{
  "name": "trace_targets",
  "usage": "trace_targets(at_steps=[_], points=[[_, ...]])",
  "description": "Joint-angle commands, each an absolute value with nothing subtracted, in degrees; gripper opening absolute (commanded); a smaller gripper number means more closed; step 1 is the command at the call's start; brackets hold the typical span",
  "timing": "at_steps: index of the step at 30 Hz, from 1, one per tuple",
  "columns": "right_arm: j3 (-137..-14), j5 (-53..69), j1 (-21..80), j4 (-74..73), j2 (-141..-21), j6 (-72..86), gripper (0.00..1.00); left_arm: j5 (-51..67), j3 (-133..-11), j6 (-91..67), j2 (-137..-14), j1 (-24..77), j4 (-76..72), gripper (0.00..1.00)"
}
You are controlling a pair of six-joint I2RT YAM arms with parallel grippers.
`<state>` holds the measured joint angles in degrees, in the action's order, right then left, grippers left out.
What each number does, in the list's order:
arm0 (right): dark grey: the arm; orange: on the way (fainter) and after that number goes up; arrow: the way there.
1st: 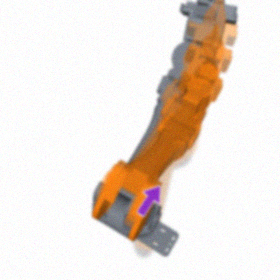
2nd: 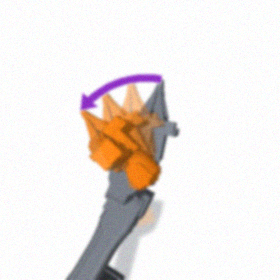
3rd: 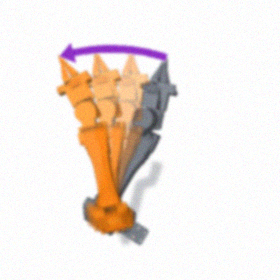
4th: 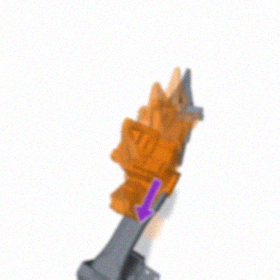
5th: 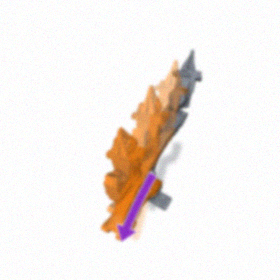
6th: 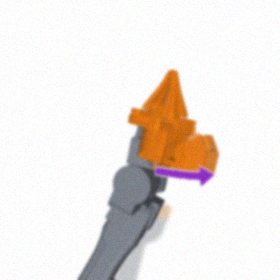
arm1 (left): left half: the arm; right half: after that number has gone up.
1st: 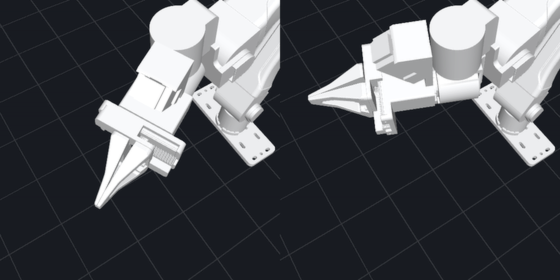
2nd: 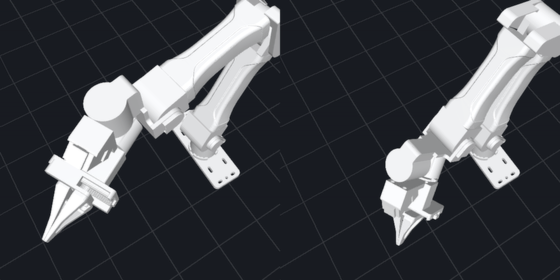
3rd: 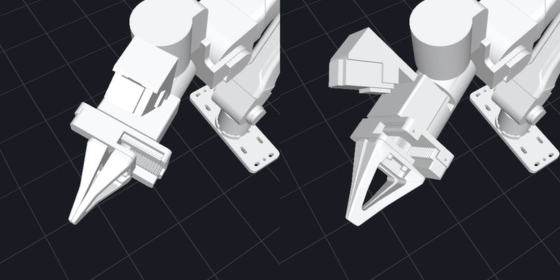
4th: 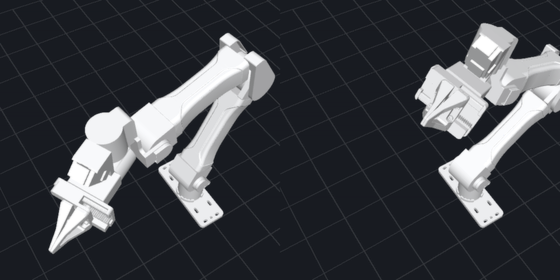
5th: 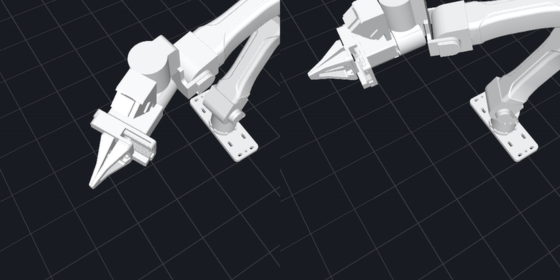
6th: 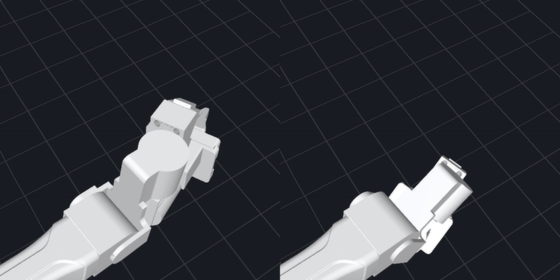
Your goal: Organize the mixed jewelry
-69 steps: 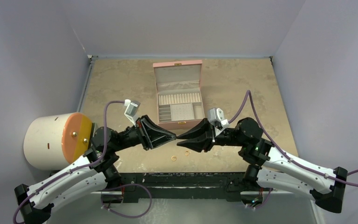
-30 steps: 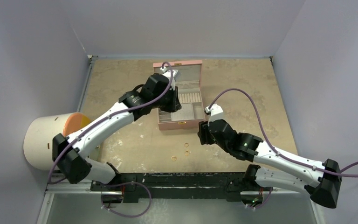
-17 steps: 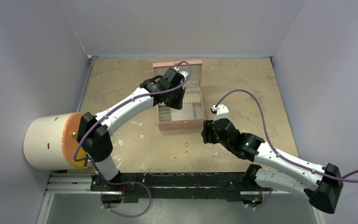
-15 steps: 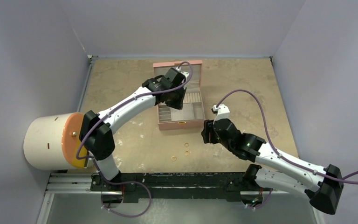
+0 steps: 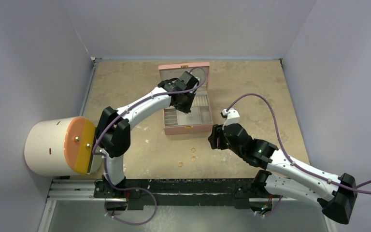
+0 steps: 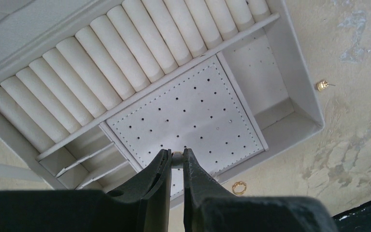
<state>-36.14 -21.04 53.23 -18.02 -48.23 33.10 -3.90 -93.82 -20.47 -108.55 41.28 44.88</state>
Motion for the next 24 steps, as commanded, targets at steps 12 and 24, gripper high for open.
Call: trace_targets(at_steps=[12,24], points=[[-35.94,-19.87,53.01,-18.24,-47.9,34.75,0.58,-3.86,-95.86,-18.81,-110.32,41.25,43.93,0.0],[-35.51,-20.28,52.98,-18.62,-47.5,35.02,0.58,-1.8,-93.45,-18.28,-108.81,41.64,43.15,0.0]])
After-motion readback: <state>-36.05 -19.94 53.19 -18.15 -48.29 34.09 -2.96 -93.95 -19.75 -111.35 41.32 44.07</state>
